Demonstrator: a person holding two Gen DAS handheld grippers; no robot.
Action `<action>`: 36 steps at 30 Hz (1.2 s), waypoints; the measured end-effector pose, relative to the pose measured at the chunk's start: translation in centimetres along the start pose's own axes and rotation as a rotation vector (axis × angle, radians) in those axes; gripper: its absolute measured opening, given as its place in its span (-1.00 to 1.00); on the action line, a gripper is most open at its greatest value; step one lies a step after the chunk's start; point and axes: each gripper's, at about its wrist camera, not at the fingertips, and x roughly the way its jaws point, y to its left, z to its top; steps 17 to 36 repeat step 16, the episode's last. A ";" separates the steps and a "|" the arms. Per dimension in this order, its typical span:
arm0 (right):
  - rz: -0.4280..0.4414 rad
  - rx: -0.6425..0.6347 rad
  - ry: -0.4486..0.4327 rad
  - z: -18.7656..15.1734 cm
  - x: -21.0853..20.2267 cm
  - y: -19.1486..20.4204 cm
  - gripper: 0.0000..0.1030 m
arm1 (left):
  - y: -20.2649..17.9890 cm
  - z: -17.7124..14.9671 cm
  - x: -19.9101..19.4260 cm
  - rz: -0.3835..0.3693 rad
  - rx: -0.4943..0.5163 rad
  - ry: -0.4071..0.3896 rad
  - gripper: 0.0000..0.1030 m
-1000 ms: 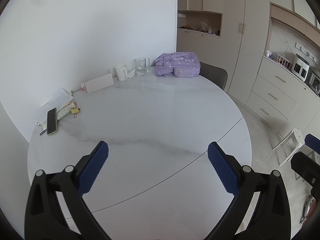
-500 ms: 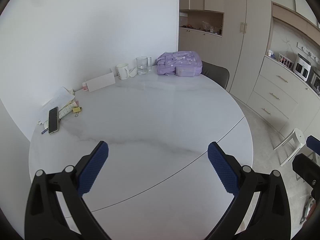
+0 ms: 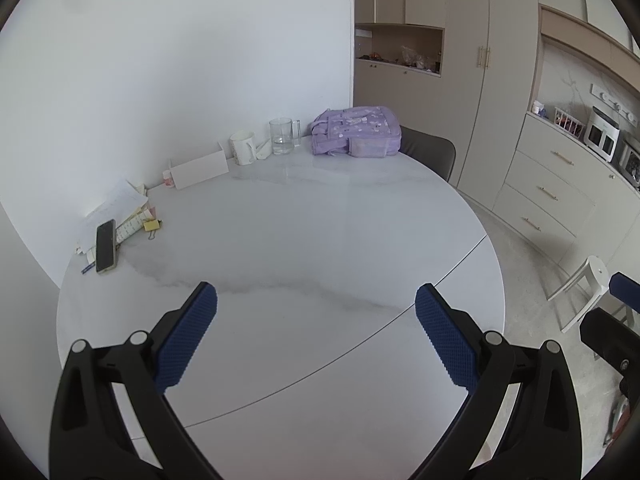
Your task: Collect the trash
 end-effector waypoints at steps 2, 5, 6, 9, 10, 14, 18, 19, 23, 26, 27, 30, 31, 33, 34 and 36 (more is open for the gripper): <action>0.001 0.000 -0.001 0.0 0.0 -0.1 0.95 | -0.2 0.0 -0.1 0.000 0.013 -0.013 0.85; 0.003 0.002 0.000 -0.1 -0.1 -0.1 0.95 | -0.4 0.0 -0.1 0.004 0.025 -0.020 0.85; 0.004 0.002 0.000 -0.1 -0.1 -0.1 0.95 | -0.5 0.0 -0.1 0.006 0.028 -0.019 0.85; 0.003 0.003 0.000 -0.1 0.0 -0.2 0.95 | -0.6 0.0 0.0 0.006 0.024 -0.010 0.85; 0.005 0.003 0.000 -0.1 0.0 -0.2 0.95 | -0.5 0.1 0.1 0.009 0.019 -0.003 0.85; 0.003 0.006 0.004 0.0 0.1 -0.2 0.95 | -0.4 0.1 0.3 0.008 0.010 0.023 0.85; 0.004 0.008 0.005 0.0 0.2 -0.3 0.95 | -0.5 0.0 0.4 0.007 0.008 0.028 0.85; 0.004 0.008 0.005 0.0 0.2 -0.3 0.95 | -0.5 0.0 0.4 0.007 0.008 0.028 0.85; 0.004 0.008 0.005 0.0 0.2 -0.3 0.95 | -0.5 0.0 0.4 0.007 0.008 0.028 0.85; 0.004 0.008 0.005 0.0 0.2 -0.3 0.95 | -0.5 0.0 0.4 0.007 0.008 0.028 0.85; 0.004 0.008 0.005 0.0 0.2 -0.3 0.95 | -0.5 0.0 0.4 0.007 0.008 0.028 0.85; 0.004 0.008 0.005 0.0 0.2 -0.3 0.95 | -0.5 0.0 0.4 0.007 0.008 0.028 0.85; 0.004 0.008 0.005 0.0 0.2 -0.3 0.95 | -0.5 0.0 0.4 0.007 0.008 0.028 0.85; 0.004 0.008 0.005 0.0 0.2 -0.3 0.95 | -0.5 0.0 0.4 0.007 0.008 0.028 0.85; 0.004 0.008 0.005 0.0 0.2 -0.3 0.95 | -0.5 0.0 0.4 0.007 0.008 0.028 0.85; 0.004 0.008 0.005 0.0 0.2 -0.3 0.95 | -0.5 0.0 0.4 0.007 0.008 0.028 0.85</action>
